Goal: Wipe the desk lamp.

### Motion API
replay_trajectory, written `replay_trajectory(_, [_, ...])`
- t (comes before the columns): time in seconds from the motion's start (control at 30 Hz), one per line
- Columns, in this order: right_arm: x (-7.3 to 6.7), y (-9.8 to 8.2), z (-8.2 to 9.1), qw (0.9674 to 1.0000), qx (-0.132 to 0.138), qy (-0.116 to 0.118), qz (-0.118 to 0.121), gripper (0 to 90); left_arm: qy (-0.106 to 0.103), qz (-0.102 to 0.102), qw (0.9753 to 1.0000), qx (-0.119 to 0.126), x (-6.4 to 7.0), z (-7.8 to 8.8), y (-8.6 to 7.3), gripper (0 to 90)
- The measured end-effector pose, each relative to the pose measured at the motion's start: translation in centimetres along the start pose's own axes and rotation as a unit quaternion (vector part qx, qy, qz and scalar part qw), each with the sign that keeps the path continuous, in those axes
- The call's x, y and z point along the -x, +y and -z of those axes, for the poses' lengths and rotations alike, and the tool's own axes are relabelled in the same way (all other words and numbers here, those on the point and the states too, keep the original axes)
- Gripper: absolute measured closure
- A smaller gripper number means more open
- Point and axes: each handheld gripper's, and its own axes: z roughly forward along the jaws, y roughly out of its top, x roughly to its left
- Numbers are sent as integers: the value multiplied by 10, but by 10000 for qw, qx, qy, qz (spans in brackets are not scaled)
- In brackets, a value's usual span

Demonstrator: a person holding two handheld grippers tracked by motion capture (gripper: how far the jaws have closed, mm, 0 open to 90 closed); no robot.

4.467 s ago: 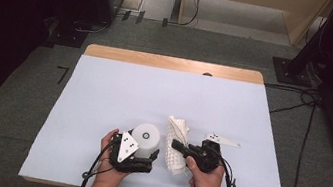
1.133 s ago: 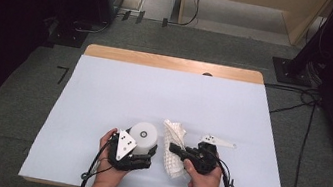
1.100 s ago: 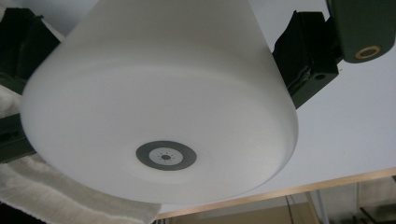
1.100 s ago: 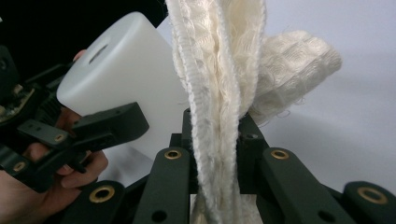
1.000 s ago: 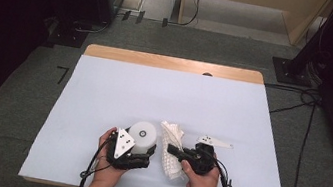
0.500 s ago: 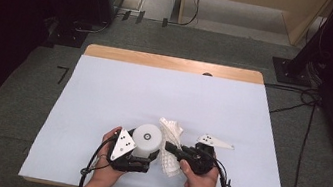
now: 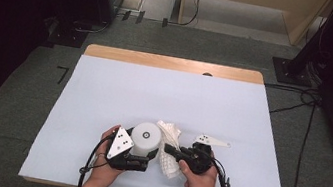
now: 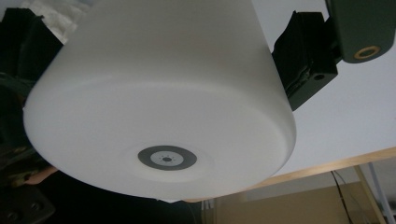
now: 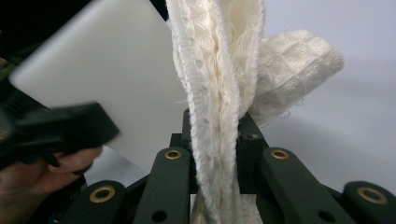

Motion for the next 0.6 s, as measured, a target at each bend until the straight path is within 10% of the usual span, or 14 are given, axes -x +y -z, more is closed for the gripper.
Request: replay_trajectory(0.6, [-19,19,27,9977,564,250,292,786,-160,-122,9998,-30,8,-3,0,91])
